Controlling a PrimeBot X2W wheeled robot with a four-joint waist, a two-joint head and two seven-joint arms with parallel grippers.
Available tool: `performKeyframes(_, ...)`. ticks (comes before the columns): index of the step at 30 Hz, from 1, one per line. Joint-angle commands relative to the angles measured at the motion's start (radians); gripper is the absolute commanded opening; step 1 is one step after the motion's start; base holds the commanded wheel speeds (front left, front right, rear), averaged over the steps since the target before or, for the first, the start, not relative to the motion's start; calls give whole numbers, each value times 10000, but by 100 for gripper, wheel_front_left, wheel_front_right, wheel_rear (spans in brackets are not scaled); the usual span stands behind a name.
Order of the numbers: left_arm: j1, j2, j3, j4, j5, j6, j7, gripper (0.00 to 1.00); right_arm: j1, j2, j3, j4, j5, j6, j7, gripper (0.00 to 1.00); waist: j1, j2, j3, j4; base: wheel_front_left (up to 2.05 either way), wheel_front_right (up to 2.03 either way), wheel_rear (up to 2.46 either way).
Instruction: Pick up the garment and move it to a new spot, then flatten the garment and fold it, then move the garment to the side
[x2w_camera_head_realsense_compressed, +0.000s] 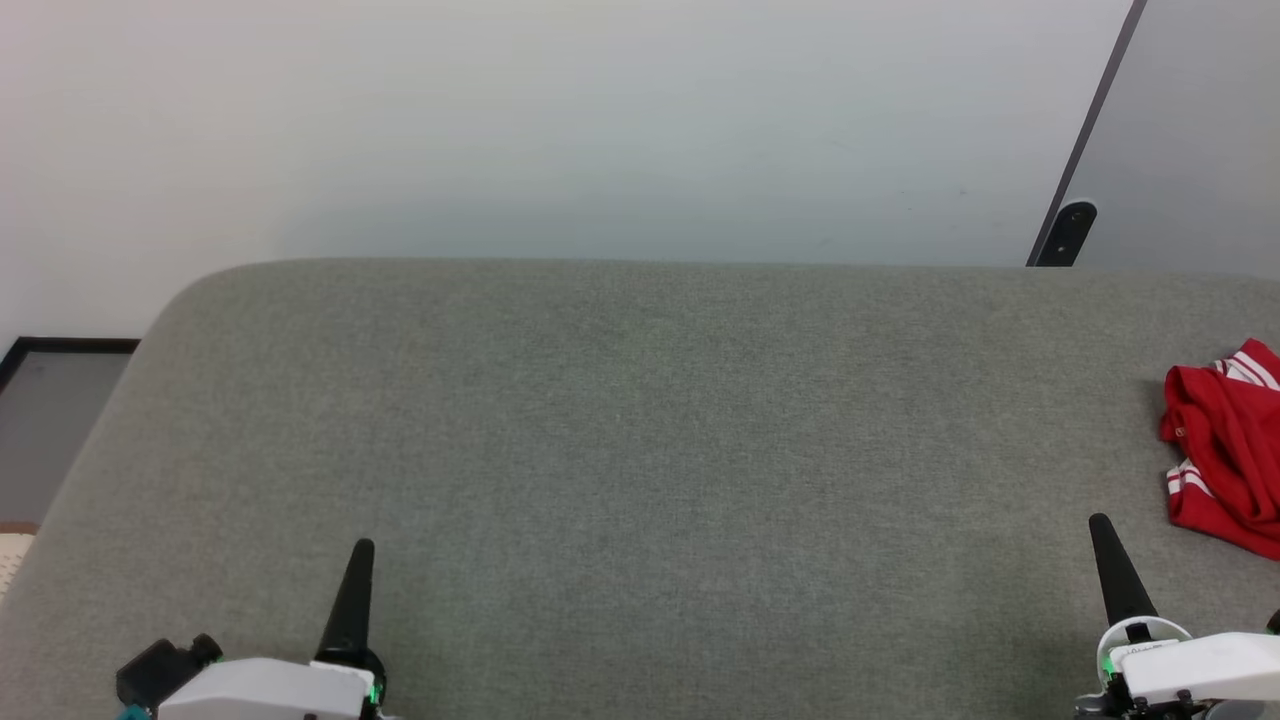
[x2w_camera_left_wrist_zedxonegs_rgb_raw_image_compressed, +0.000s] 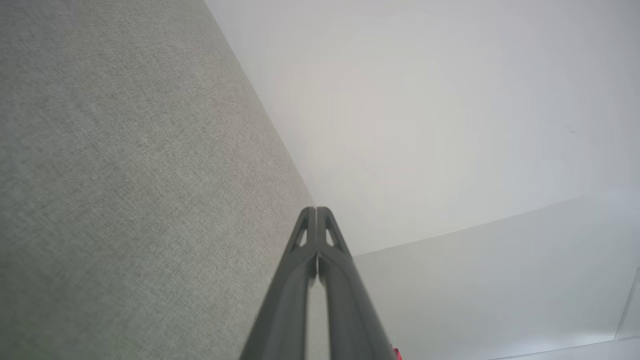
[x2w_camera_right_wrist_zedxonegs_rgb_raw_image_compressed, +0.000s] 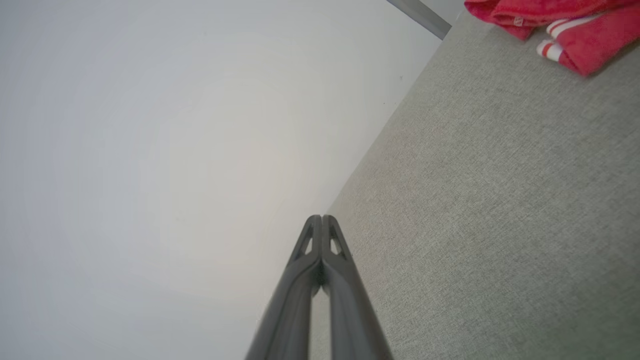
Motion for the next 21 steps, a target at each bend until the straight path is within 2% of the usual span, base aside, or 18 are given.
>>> performKeyframes(1, -222, 2, 50, -68, -220, -18, 49, 0, -264, 8, -56, -52, 201, -3, 66, 0, 0, -1, 7, -5, 0, 0, 0)
performKeyframes(21, -481, -69, 185, 32, -1922, -22, 519, 0, -436, 90, -129, 92, 2094, -5, 517, 0, 0, -1, 145, -90, 0, 0, 0)
